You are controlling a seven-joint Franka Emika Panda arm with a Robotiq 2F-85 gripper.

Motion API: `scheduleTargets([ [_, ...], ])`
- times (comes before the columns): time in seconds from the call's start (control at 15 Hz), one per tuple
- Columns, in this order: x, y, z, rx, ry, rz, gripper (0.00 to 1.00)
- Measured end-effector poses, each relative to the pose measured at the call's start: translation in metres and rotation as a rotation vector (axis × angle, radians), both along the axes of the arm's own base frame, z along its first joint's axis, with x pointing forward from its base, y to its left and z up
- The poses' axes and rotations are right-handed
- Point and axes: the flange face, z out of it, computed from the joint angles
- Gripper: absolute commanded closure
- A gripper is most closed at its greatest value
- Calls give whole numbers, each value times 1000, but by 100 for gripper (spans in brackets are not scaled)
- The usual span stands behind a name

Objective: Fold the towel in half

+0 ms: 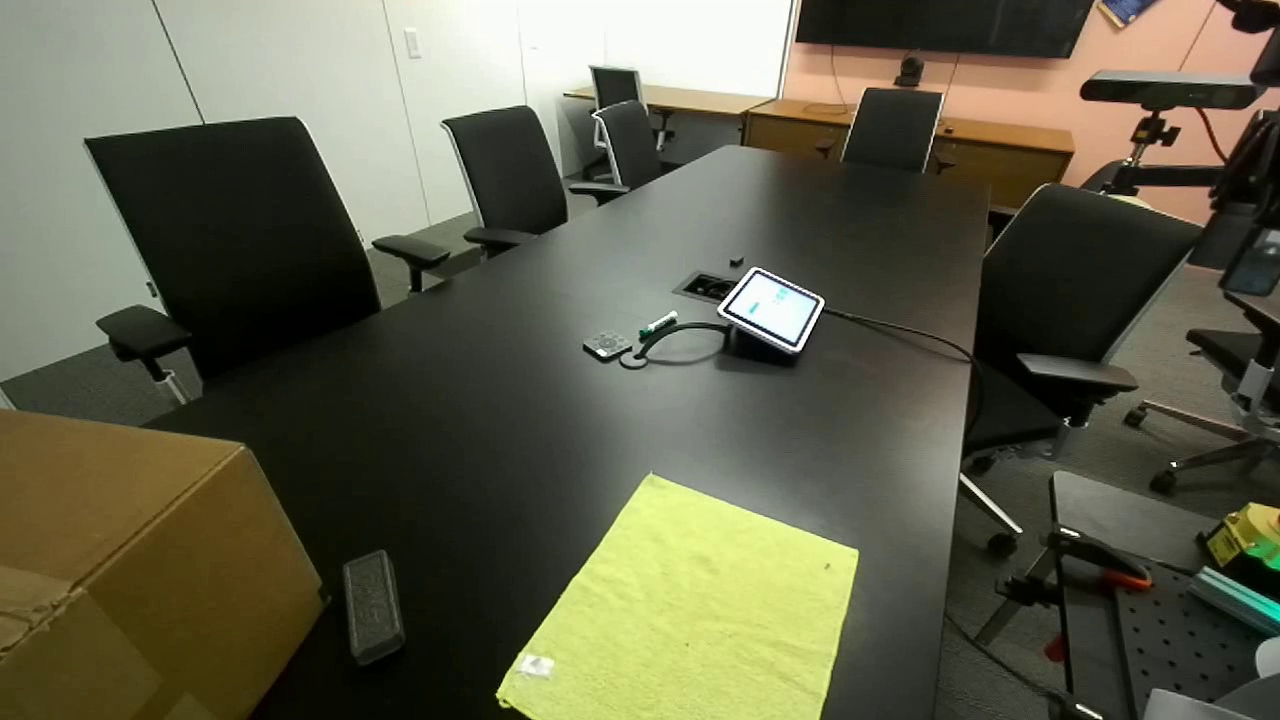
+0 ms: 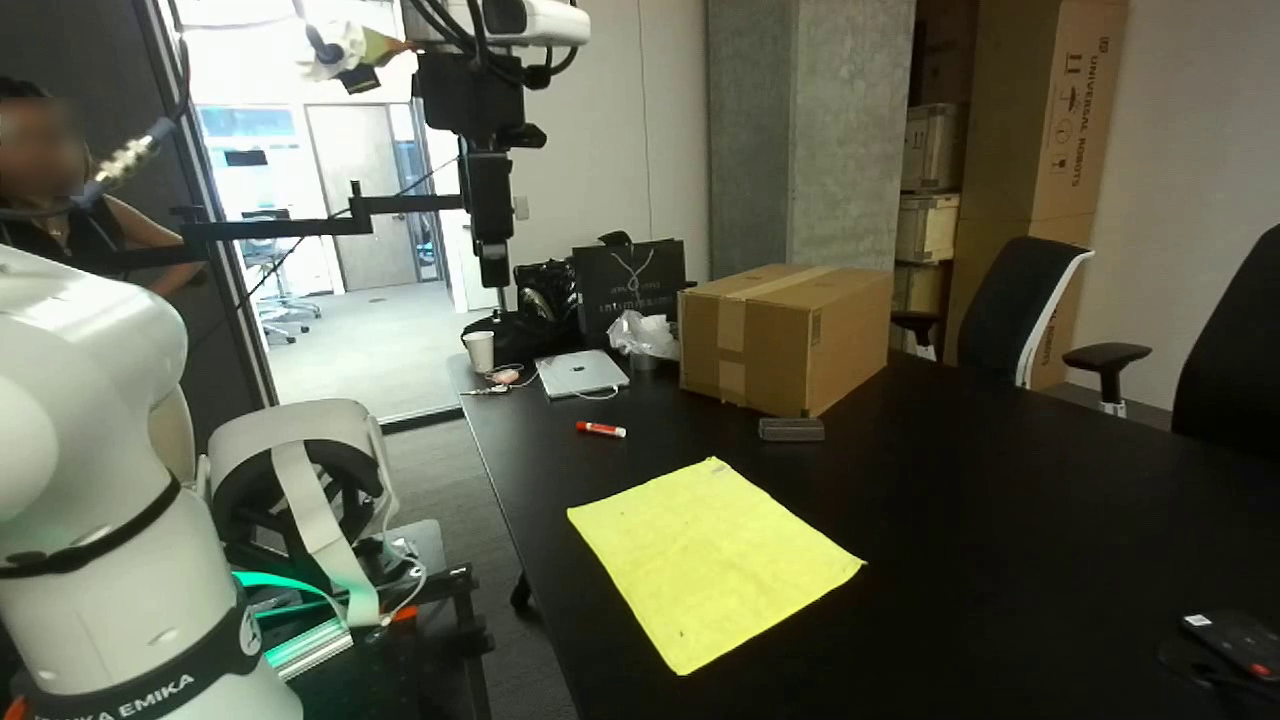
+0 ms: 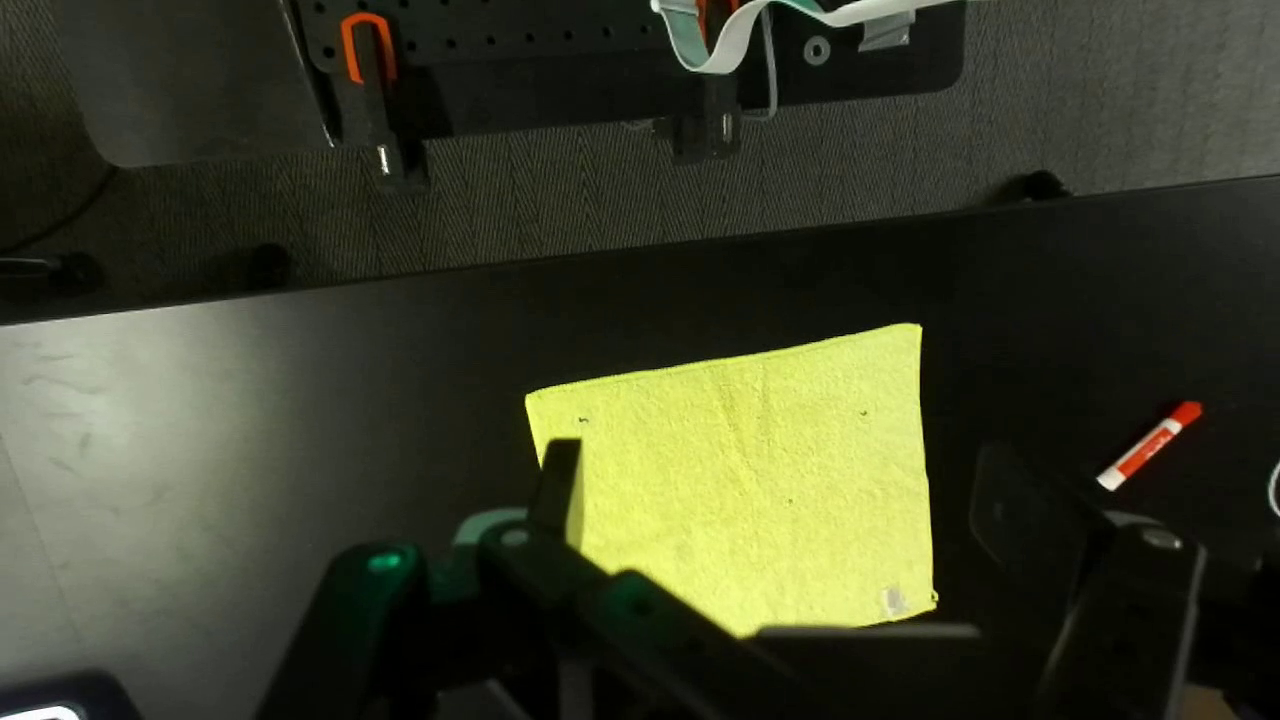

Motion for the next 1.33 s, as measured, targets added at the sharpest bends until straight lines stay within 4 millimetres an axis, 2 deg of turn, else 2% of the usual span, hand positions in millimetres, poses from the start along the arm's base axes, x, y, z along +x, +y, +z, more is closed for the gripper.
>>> scheduleTargets([
  [0.27,4,2,-11,-5,17,1,0],
  [0.4,21,4,-32,-16,0,-7,0],
  [0.53,44,7,-68,-30,-22,-15,0],
  [0.8,83,21,-154,-36,-28,-21,0],
  [1.07,103,39,-231,-21,34,-40,0],
  [1.33,116,51,-287,0,94,-92,0],
])
